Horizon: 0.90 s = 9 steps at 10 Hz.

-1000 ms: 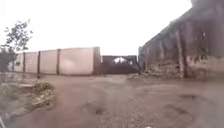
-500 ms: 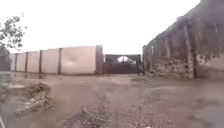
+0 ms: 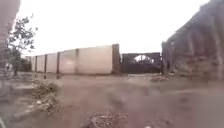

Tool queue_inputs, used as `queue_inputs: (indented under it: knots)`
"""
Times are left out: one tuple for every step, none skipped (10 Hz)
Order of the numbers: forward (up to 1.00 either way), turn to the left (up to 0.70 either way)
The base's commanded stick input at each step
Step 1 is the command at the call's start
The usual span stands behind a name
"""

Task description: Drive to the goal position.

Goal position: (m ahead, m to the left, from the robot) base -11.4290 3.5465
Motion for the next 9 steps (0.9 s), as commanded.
queue_inputs:
  knots:
    - [0.85,0.00]
    - [0.85,0.00]
    - [0.85,0.00]
    - [0.85,0.00]
    - [0.85,0.00]
    - [0.85,0.00]
    - [0.85,0.00]
    - [0.85,0.00]
    - [0.85,0.00]
